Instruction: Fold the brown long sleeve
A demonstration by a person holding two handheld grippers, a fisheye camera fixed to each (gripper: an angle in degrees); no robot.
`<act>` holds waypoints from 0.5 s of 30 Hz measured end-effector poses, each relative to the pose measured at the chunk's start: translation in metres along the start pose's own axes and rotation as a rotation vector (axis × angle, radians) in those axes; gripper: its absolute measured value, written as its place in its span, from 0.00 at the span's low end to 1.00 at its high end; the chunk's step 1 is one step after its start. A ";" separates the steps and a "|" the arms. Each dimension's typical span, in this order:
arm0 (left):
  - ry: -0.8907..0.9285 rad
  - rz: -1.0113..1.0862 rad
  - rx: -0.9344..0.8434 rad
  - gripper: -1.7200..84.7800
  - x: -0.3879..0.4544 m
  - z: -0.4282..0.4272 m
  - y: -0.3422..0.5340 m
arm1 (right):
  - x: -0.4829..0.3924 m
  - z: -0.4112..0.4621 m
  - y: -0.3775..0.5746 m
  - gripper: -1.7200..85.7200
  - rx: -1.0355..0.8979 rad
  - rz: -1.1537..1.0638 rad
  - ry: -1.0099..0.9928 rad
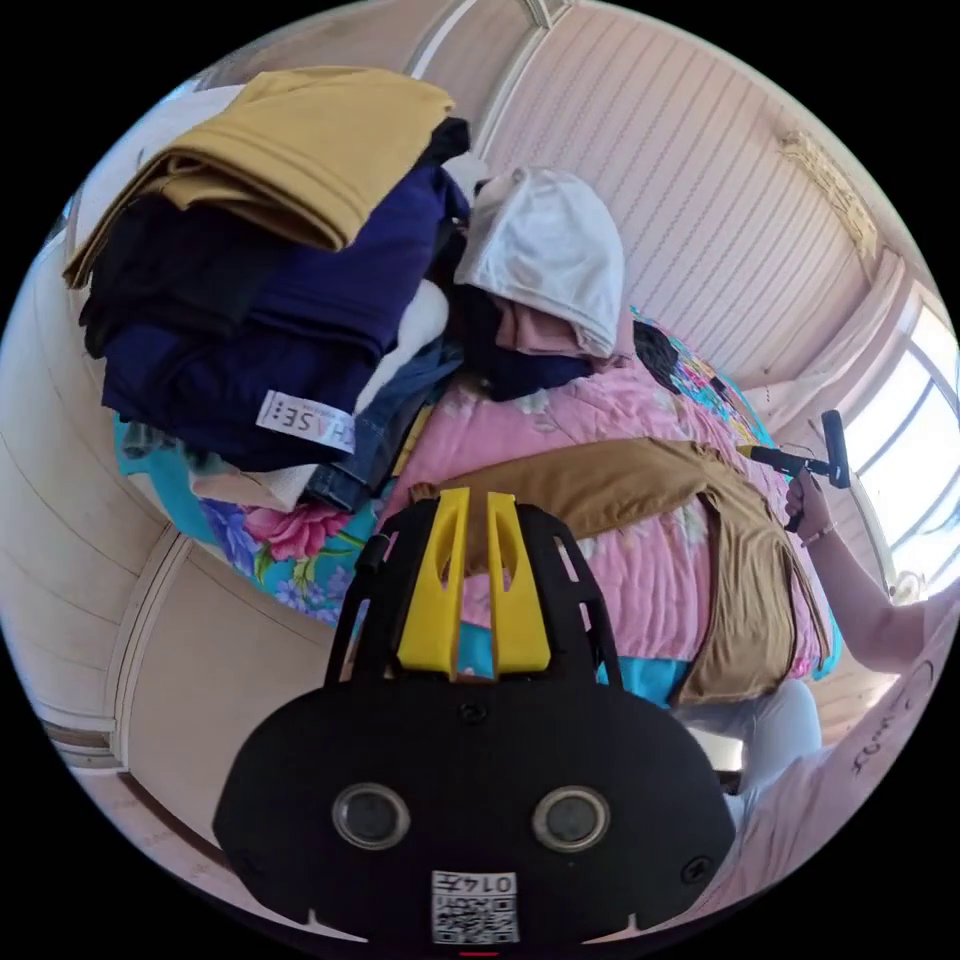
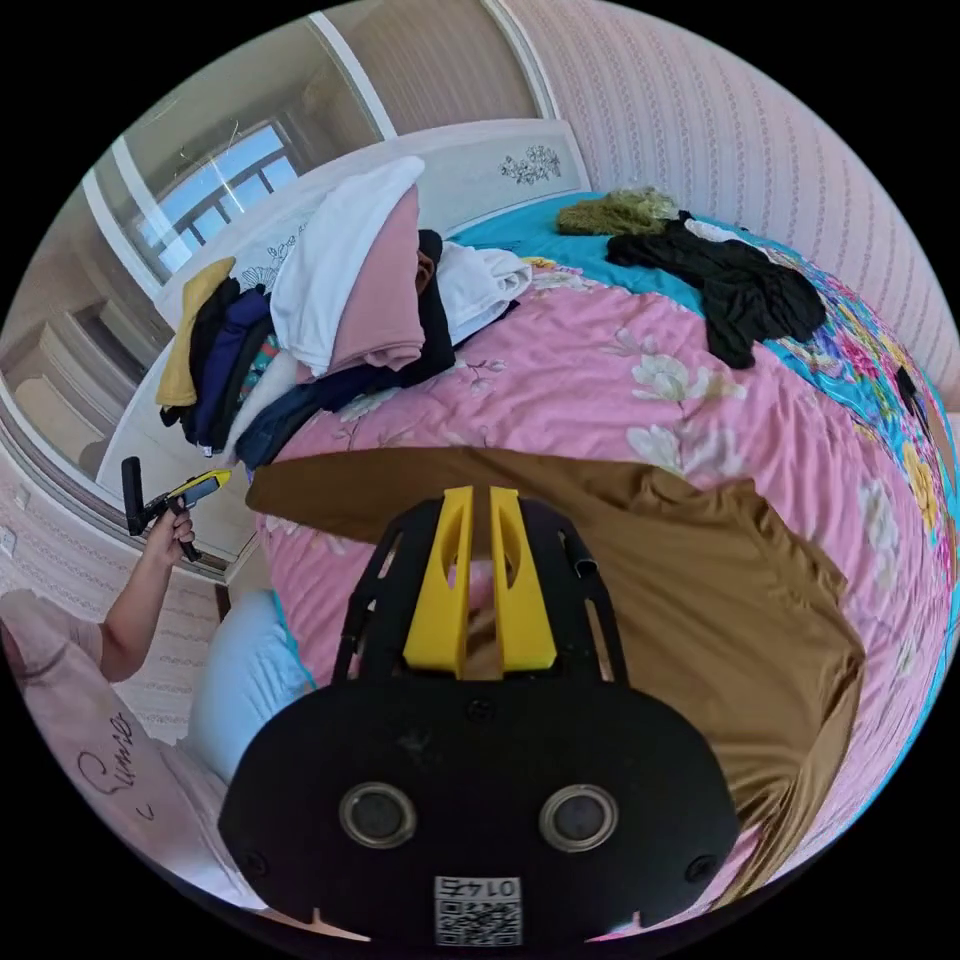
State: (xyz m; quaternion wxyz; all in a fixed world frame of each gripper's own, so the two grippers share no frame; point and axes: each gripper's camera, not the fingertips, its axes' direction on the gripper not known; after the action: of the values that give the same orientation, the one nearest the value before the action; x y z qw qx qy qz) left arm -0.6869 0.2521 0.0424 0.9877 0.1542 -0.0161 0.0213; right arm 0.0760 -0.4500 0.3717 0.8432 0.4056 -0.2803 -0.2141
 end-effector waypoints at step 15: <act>0.290 0.507 -0.541 0.11 0.297 0.134 0.012 | 0.072 -0.152 0.349 0.16 -0.340 0.699 0.140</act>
State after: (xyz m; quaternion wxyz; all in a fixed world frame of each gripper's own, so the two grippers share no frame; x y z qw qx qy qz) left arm -0.3941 0.2334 0.1849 0.9481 -0.1251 0.0811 0.2810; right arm 0.2744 -0.2046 0.5954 0.9375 0.1542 -0.3039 0.0706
